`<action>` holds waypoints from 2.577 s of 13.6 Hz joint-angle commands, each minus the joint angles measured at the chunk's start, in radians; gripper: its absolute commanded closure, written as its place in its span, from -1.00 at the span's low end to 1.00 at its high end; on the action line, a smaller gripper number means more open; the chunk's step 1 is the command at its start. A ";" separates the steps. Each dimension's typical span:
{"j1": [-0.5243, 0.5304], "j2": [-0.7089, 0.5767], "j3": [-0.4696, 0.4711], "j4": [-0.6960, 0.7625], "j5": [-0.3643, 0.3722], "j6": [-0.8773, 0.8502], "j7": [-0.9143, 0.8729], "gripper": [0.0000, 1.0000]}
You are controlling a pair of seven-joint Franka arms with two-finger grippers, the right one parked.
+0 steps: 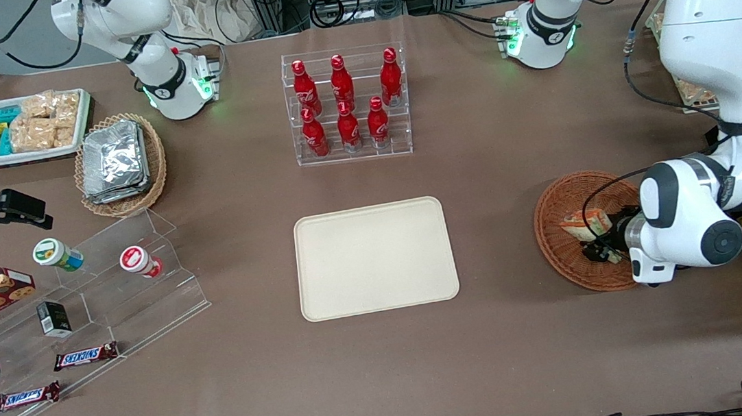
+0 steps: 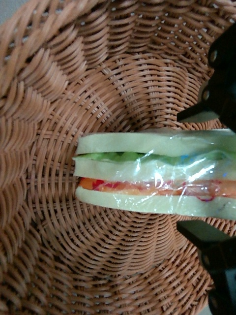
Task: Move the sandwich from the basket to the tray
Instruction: 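Lower the open left gripper around the wrapped sandwich, then close the left gripper on the sandwich and lift it, then carry the held sandwich over to the cream tray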
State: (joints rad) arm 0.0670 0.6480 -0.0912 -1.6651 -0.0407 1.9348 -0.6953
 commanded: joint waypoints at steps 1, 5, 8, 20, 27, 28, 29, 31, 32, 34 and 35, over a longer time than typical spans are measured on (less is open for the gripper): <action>-0.001 -0.005 -0.004 -0.009 -0.016 0.013 -0.010 0.04; 0.002 -0.042 -0.007 0.002 -0.018 -0.003 0.000 0.55; -0.012 -0.108 -0.018 0.005 -0.011 -0.049 0.020 0.54; -0.228 -0.042 -0.203 0.209 0.027 -0.036 0.175 0.45; -0.371 0.068 -0.199 0.220 0.071 0.171 0.161 0.45; -0.384 0.077 -0.199 0.220 0.073 0.187 0.163 0.45; -0.398 0.085 -0.199 0.219 0.074 0.194 0.163 0.45; -0.404 0.101 -0.199 0.214 0.087 0.194 0.161 0.40; -0.411 0.108 -0.199 0.211 0.088 0.194 0.161 0.32; -0.415 0.114 -0.197 0.211 0.088 0.194 0.161 0.00; -0.415 0.114 -0.197 0.211 0.088 0.194 0.160 -0.10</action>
State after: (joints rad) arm -0.3345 0.7499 -0.2988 -1.4821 0.0331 2.1289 -0.5278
